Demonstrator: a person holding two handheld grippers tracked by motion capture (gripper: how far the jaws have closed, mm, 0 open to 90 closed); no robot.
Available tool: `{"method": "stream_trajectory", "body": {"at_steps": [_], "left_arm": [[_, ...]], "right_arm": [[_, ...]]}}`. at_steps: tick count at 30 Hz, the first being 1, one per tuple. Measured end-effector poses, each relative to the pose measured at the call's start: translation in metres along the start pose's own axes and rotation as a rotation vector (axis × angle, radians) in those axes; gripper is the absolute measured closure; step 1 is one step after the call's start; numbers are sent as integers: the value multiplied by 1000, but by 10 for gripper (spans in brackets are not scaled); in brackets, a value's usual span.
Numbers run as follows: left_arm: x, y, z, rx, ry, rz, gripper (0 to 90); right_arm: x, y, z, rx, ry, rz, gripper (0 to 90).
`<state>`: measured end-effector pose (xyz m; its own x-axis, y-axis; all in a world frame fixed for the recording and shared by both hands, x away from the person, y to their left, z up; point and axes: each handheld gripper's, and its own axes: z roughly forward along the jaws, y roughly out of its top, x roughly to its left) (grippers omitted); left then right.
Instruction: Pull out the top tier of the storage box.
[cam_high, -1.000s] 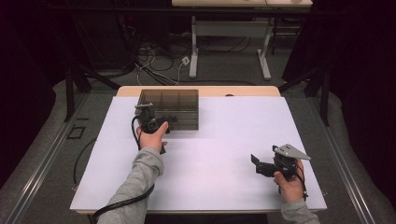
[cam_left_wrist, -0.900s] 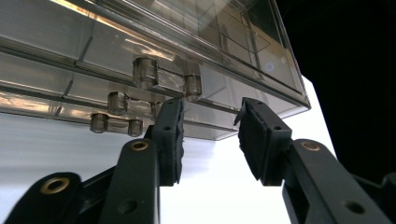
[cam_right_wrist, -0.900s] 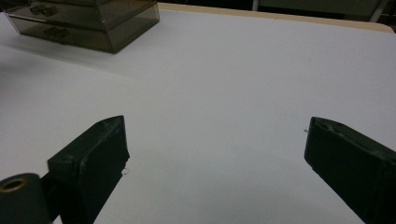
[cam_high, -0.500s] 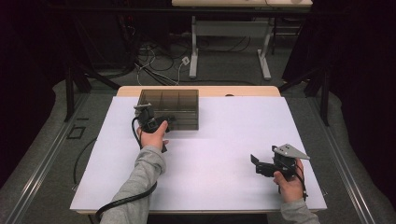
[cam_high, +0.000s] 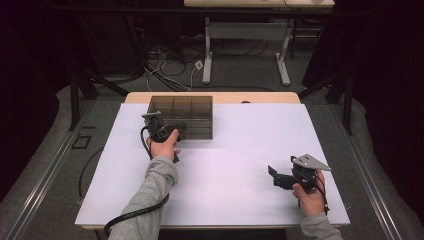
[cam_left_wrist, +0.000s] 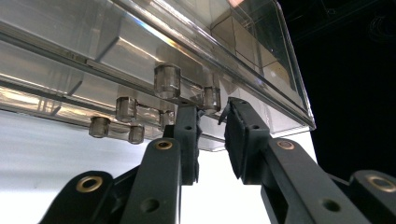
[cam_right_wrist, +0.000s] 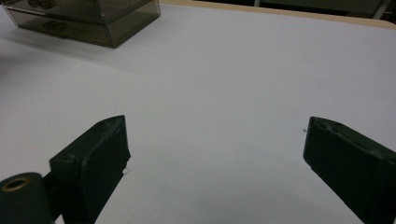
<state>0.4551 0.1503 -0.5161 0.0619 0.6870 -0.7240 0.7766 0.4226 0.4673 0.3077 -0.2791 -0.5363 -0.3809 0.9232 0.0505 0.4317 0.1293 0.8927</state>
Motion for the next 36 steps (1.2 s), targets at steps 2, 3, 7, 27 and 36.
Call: {"method": "stream_trajectory", "body": {"at_steps": [2, 3, 7, 27, 36], "left_arm": [[0, -1, 1, -8, 6, -3, 764], [0, -1, 1, -8, 6, -3, 775], [2, -2, 1, -13, -11, -38, 803], [2, -4, 3, -26, -14, -48, 812], [2, -5, 3, -31, -16, -40, 818]], "right_arm": [[0, 0, 0, 3, 2, -5, 64], [0, 0, 0, 3, 2, -5, 64], [0, 0, 0, -4, 4, 0, 64], [0, 0, 2, 1, 7, -11, 65], [1, 0, 2, 0, 2, -11, 66]]}}
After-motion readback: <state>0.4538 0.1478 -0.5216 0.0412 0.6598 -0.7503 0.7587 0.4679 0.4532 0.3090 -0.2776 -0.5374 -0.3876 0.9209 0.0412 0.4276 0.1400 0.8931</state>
